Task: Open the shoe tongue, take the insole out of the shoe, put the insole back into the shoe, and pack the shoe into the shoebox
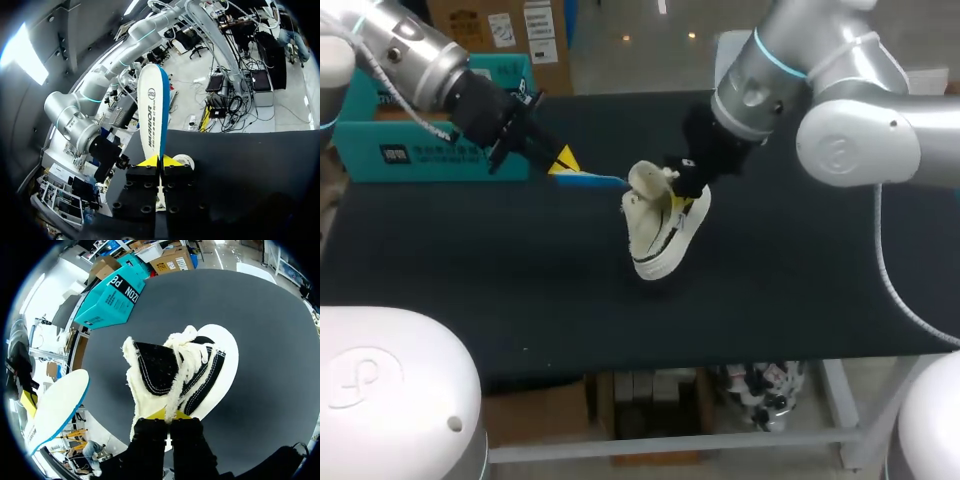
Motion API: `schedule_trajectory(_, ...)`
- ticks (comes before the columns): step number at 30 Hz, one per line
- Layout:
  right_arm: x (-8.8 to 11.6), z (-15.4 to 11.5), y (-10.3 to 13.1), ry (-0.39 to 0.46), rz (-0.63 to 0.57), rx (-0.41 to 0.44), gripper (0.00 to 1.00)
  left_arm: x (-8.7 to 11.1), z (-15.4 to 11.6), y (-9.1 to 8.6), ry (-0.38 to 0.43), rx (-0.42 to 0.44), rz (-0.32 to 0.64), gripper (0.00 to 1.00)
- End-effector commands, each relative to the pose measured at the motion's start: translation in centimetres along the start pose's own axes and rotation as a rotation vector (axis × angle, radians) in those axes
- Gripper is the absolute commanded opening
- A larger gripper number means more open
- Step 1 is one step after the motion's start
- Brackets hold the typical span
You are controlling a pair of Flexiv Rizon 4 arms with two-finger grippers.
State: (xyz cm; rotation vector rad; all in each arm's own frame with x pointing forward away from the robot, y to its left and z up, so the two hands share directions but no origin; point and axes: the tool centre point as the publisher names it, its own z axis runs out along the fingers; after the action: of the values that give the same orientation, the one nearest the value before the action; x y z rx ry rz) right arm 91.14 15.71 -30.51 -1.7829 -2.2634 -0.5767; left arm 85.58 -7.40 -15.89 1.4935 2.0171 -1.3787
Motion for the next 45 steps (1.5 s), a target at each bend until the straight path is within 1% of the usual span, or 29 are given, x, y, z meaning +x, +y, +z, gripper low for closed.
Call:
schedule_trajectory(1, -0.6, 0.2, -1.7, 0.088, -0.030, -0.110, 0.00, -0.4, 0.6, 0.3, 0.011, 0.018, 0.007, 0.00)
schedule_trajectory(3, -0.3, 0.2, -1.8, 0.087, -0.031, -0.112, 0.00, -0.5, 0.7, 0.1, 0.011, 0.021, 0.015, 0.00)
schedule_trajectory(4, -0.2, 0.3, -1.9, 0.104, -0.044, -0.113, 0.00, -0.6, 0.7, 0.0, 0.010, 0.024, 0.022, 0.00)
schedule_trajectory(8, 0.3, 0.9, -2.1, 0.117, -0.049, -0.113, 0.00, -0.7, 0.8, -0.4, 0.010, 0.035, 0.032, 0.00)
schedule_trajectory(12, 0.6, 2.0, -2.2, 0.171, -0.063, -0.118, 0.00, -0.5, 1.1, -0.8, 0.007, 0.053, 0.039, 0.00)
schedule_trajectory(13, 0.7, 2.3, -2.2, 0.204, -0.073, -0.119, 0.00, -0.5, 1.2, -0.9, 0.009, 0.053, 0.042, 0.00)
schedule_trajectory(14, 0.7, 2.6, -2.2, 0.211, -0.070, -0.119, 0.00, -0.5, 1.3, -1.0, 0.012, 0.061, 0.045, 0.00)
schedule_trajectory(15, 0.8, 2.9, -2.2, 0.245, -0.084, -0.125, 0.00, -0.4, 1.4, -1.1, 0.013, 0.063, 0.045, 0.00)
schedule_trajectory(16, 0.9, 3.1, -2.2, 0.261, -0.093, -0.126, 0.00, -0.4, 1.5, -1.1, 0.013, 0.062, 0.046, 0.00)
schedule_trajectory(17, 1.0, 3.3, -2.1, 0.253, -0.089, -0.124, 0.00, -0.4, 1.5, -1.2, 0.013, 0.062, 0.047, 0.00)
schedule_trajectory(19, 1.2, 3.5, -2.0, 0.288, -0.115, -0.119, 0.00, -0.3, 1.6, -1.3, 0.013, 0.064, 0.048, 0.00)
schedule_trajectory(23, 1.3, 3.7, -1.9, 0.292, -0.132, -0.116, 0.00, -0.3, 1.7, -1.5, 0.016, 0.065, 0.055, 0.00)
schedule_trajectory(24, 1.2, 3.8, -1.9, 0.315, -0.152, -0.114, 0.00, -0.3, 1.7, -1.6, 0.017, 0.069, 0.058, 0.00)
schedule_trajectory(27, 0.7, 3.8, -1.9, 0.300, -0.138, -0.107, 0.00, -0.2, 1.9, -1.6, 0.019, 0.069, 0.057, 0.00)
schedule_trajectory(29, 0.4, 3.5, -1.9, 0.266, -0.130, -0.097, 0.00, -0.2, 2.0, -1.6, 0.020, 0.070, 0.056, 0.00)
schedule_trajectory(35, -0.6, 2.8, -1.8, 0.218, -0.126, -0.087, 0.00, -0.1, 2.4, -1.5, 0.021, 0.079, 0.048, 0.00)
schedule_trajectory(39, -1.0, 2.8, -1.5, 0.206, -0.137, -0.081, 0.00, -0.1, 2.5, -1.6, 0.015, 0.090, 0.045, 0.00)
schedule_trajectory(42, -1.7, 3.0, -1.4, 0.186, -0.129, -0.071, 0.00, 0.0, 2.9, -1.6, 0.013, 0.100, 0.039, 0.00)
schedule_trajectory(45, -2.4, 3.3, -1.4, 0.184, -0.124, -0.065, 0.00, 0.1, 3.2, -1.7, 0.007, 0.111, 0.028, 0.00)
